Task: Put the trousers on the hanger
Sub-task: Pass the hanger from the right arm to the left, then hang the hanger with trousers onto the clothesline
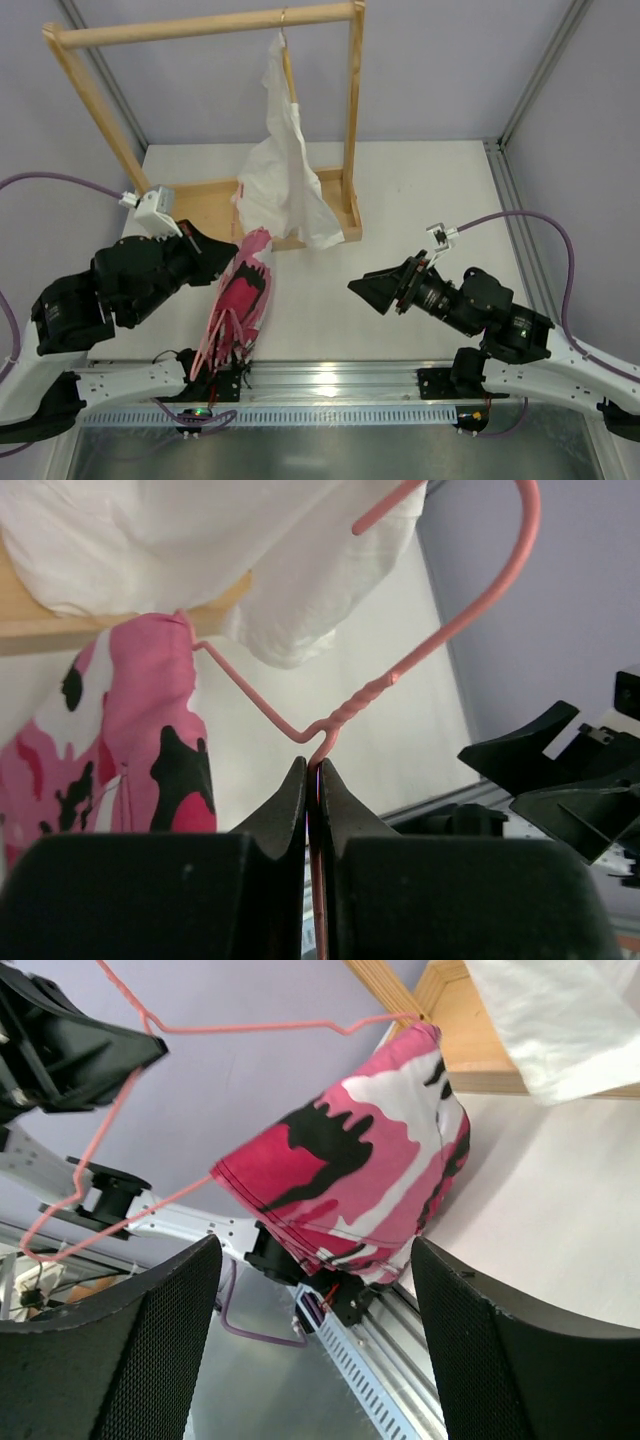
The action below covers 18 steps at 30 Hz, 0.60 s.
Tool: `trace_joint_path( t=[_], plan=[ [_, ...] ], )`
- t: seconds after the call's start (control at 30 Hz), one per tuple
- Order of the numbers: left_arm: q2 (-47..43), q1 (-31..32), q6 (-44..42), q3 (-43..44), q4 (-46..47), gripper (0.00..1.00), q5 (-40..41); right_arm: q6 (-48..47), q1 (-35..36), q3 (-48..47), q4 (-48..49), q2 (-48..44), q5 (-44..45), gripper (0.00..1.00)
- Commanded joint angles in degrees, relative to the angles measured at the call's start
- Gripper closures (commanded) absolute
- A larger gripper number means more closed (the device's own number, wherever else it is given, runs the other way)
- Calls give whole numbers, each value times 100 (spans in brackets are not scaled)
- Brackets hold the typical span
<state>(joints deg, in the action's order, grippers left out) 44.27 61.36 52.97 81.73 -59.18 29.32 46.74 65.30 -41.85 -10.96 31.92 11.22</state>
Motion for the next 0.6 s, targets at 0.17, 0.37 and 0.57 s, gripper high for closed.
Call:
trace_joint_path(
  t=[0.17,0.37,0.57],
  plan=[
    [1022,-80,-1166,1310,-86,100,1251,-455,27,-597,-503,34,266,20],
    [891,-563,-1842,915,1240,100,1559,-596,27,-597,-776,-317,679,19],
    [688,-810,-2501,826,2025,100,1892,-728,36,-614,-1065,-503,933,18]
  ],
)
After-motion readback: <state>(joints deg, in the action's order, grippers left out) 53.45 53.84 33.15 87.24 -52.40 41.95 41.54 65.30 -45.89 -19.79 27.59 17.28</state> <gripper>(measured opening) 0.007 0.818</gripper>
